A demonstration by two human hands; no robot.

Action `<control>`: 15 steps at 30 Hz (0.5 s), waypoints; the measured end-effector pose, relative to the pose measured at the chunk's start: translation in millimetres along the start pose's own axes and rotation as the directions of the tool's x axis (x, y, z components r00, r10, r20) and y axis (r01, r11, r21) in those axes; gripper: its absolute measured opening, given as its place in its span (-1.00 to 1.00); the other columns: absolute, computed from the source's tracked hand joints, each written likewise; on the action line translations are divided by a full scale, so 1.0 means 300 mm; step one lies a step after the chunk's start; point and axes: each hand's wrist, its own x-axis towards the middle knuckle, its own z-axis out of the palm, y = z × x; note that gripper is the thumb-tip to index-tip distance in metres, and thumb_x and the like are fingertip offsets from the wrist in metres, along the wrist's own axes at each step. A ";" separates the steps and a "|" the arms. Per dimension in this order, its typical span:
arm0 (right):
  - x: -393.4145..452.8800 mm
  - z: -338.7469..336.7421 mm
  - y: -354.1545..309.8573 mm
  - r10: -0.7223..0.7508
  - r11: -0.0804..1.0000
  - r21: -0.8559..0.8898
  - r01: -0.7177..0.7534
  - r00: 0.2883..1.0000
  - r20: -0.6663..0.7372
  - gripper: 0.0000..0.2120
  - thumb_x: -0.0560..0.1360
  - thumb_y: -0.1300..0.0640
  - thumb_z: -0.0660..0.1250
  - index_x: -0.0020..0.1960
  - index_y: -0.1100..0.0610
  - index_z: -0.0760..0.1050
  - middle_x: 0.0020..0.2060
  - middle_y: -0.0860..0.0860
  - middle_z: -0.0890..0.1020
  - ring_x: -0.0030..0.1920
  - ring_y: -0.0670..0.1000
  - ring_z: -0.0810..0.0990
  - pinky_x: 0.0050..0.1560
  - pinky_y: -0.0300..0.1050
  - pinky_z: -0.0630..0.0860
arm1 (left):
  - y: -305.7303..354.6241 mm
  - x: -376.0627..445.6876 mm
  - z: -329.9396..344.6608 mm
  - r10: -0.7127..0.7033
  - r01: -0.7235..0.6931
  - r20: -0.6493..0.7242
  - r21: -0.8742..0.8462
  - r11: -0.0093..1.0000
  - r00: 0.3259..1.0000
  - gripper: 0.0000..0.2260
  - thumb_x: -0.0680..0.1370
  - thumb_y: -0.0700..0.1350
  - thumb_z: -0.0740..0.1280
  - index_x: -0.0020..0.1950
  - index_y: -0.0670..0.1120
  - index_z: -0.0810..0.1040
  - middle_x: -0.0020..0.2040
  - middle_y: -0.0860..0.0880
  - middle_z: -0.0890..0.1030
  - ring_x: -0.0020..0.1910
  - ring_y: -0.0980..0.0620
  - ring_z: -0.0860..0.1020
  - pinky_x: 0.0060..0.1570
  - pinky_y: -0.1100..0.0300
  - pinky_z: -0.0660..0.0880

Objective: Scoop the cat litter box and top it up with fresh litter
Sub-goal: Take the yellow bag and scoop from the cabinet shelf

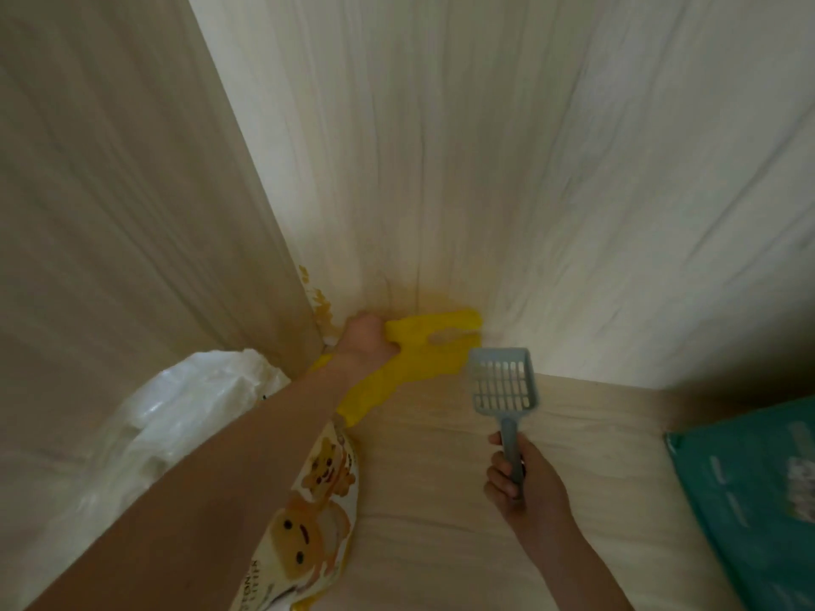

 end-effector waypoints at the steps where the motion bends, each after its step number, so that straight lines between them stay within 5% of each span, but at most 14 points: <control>1: -0.039 0.035 -0.034 -0.018 1.000 0.008 0.018 1.000 0.013 -0.70 0.67 0.11 0.05 -0.11 0.23 0.43 -0.58 0.01 0.33 -0.67 -0.09 0.22 -0.68 -0.30 0.21 | 0.028 -0.030 -0.046 0.021 -0.020 0.005 -0.054 0.998 1.000 -0.79 0.45 -0.09 0.38 0.02 -0.16 0.64 0.00 -0.19 0.64 0.05 -0.17 0.59 -0.10 0.08 0.46; 9: -0.414 0.282 -0.288 -0.182 0.983 0.024 0.181 0.981 0.072 -0.71 0.65 0.06 0.06 -0.14 0.18 0.40 -0.58 -0.04 0.31 -0.66 -0.12 0.19 -0.65 -0.34 0.16 | 0.225 -0.370 -0.446 0.277 -0.287 -0.100 -0.107 0.952 0.956 -0.80 0.51 -0.06 0.25 0.02 -0.13 0.57 -0.02 -0.14 0.63 0.03 -0.18 0.57 -0.17 0.09 0.38; 15: -0.726 0.451 -0.428 -0.383 0.872 -0.273 0.405 0.914 0.133 -0.72 0.65 0.06 0.06 -0.16 0.15 0.39 -0.52 -0.04 0.28 -0.62 -0.13 0.18 -0.63 -0.29 0.13 | 0.356 -0.664 -0.716 0.535 -0.445 -0.064 0.477 0.758 0.843 -0.56 0.52 -0.28 0.19 0.38 -0.03 0.35 0.03 -0.13 0.50 0.00 -0.14 0.53 -0.25 0.10 0.32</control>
